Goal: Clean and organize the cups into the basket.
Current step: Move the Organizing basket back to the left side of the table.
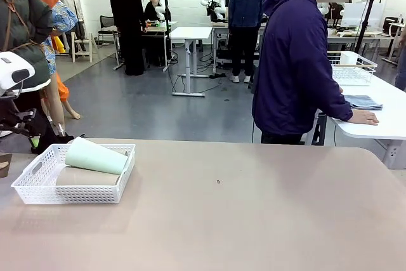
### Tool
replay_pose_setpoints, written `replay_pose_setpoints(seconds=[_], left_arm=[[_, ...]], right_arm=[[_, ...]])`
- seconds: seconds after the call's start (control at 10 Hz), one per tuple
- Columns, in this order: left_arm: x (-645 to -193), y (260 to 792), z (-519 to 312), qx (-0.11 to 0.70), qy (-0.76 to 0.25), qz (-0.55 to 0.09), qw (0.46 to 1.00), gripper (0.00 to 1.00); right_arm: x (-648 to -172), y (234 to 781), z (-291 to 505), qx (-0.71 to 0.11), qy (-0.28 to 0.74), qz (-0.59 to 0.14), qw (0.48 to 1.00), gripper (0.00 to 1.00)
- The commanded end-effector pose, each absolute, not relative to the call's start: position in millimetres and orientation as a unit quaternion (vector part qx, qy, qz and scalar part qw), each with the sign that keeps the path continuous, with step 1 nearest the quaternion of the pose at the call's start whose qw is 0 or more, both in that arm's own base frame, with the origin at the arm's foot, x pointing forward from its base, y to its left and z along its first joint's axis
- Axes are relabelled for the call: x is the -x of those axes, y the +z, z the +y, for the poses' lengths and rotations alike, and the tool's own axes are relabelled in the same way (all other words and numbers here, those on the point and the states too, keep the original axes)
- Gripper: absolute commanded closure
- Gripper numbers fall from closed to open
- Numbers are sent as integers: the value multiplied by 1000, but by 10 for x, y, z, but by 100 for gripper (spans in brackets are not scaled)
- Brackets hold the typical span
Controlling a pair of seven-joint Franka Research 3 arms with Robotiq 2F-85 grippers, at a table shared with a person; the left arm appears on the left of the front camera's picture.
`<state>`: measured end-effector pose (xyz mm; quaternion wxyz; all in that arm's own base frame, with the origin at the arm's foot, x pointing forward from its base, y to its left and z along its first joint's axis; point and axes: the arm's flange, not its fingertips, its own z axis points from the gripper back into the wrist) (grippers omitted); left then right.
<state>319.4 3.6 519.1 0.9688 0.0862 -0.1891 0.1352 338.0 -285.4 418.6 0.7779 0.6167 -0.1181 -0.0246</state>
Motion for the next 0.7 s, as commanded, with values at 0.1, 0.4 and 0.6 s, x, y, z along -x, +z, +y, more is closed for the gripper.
replay_pose_setpoints(seconds=[0.1, 0.4, 0.6], left_arm=[[-3248, 5161, 63, -83, 136, -192, 968, 0], [-3330, 5331, 720, 120, 24, 22, 992, 0], [-3380, 5421, 1507, 294, -47, 51, 953, 0]], right_arm=[[-3373, 4192, -2840, -614, -32, -117, 780, 0], [-3373, 4192, -2840, -614, -32, -117, 780, 0], [-3373, 4192, -2840, -614, -32, -117, 780, 0]])
